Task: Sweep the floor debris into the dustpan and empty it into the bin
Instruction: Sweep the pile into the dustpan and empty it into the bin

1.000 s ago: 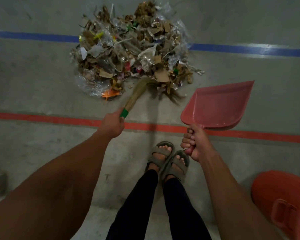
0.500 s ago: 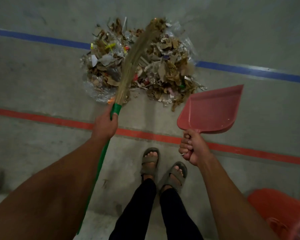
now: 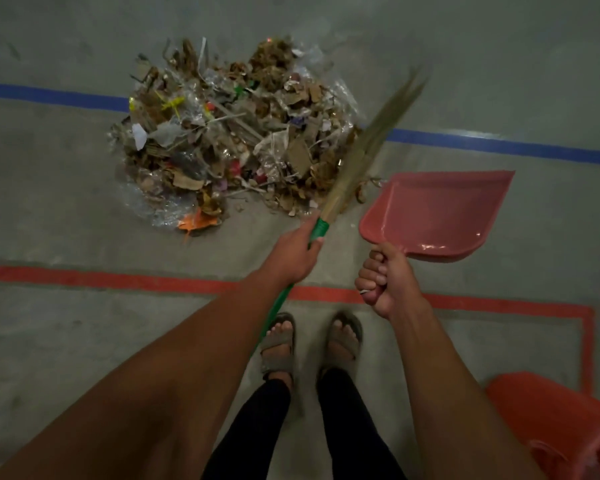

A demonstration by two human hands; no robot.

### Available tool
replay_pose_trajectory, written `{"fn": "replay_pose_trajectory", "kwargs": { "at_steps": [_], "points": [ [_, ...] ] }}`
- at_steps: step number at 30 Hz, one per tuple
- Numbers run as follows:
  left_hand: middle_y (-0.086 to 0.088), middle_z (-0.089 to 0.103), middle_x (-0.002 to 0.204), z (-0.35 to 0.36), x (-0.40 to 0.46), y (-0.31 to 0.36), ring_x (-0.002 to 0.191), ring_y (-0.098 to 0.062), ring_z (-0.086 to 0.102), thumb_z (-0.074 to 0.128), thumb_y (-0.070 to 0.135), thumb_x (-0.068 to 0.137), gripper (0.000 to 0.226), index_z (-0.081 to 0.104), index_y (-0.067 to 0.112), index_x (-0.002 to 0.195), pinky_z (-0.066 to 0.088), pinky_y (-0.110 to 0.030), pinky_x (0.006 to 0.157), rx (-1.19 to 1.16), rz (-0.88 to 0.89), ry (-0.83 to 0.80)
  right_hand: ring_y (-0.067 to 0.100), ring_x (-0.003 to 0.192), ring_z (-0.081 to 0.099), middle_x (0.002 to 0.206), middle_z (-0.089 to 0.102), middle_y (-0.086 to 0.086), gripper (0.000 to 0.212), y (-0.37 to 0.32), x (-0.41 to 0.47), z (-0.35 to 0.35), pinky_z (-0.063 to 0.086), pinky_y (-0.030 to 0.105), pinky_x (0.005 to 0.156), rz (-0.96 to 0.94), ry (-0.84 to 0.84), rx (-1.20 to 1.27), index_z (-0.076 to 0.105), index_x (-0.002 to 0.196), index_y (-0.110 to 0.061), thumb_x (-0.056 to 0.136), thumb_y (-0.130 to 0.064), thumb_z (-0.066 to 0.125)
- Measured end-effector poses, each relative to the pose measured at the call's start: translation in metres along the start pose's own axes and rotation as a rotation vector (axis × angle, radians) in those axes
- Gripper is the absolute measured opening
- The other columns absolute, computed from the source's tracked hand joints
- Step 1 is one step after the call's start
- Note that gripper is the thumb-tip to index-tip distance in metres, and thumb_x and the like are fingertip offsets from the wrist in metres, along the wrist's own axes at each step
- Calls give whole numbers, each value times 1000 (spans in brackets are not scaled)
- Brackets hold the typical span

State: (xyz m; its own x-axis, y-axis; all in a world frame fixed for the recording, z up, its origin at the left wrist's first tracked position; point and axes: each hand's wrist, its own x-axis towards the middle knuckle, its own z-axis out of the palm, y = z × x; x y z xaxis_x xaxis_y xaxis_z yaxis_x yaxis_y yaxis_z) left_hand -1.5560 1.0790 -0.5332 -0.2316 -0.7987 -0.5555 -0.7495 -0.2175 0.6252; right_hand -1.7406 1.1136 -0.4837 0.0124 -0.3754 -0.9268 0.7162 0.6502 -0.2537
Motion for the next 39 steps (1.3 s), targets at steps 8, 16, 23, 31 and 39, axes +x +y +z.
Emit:
{"fn": "replay_pose_trajectory", "kwargs": {
  "at_steps": [8, 16, 23, 31, 39],
  "points": [
    [-27, 58, 138, 97, 71, 28, 123, -44, 57, 44, 31, 108, 60, 20, 31, 164, 49, -45, 102, 131, -3, -266, 5, 31, 19, 42, 23, -8, 36, -38, 49, -39, 19, 18, 32, -82, 83, 27, 37, 65, -23, 100, -18, 43],
    [-20, 60, 120, 180, 119, -30, 105, -40, 62, 40, 33, 105, 63, 16, 45, 161, 52, -48, 90, 176, -165, -155, 4, 30, 19, 41, 24, -9, 36, -37, 127, -75, 19, 17, 32, -1, -3, -1, 38, 64, -23, 99, -19, 45],
    [-20, 57, 112, 148, 127, -59, 96, -41, 59, 38, 31, 106, 63, 12, 43, 161, 52, -51, 85, 81, -248, 124, 5, 31, 19, 43, 24, -8, 34, -11, 142, -64, 20, 18, 32, 90, -42, -28, 39, 64, -23, 97, -18, 47],
    [-16, 57, 106, 71, 93, -76, 91, -37, 57, 35, 37, 108, 61, 8, 44, 162, 51, -50, 80, 90, -264, 284, 6, 31, 17, 43, 22, -8, 36, 3, 119, -36, 20, 17, 32, 227, -40, -116, 39, 61, -22, 96, -17, 48],
    [-11, 57, 98, 43, 55, -85, 87, -32, 56, 38, 37, 108, 62, 9, 44, 162, 51, -49, 78, 38, -234, 354, 6, 31, 18, 44, 22, -8, 37, 30, 107, -24, 19, 18, 32, 325, -50, -240, 40, 61, -22, 96, -17, 48]
  ]
}}
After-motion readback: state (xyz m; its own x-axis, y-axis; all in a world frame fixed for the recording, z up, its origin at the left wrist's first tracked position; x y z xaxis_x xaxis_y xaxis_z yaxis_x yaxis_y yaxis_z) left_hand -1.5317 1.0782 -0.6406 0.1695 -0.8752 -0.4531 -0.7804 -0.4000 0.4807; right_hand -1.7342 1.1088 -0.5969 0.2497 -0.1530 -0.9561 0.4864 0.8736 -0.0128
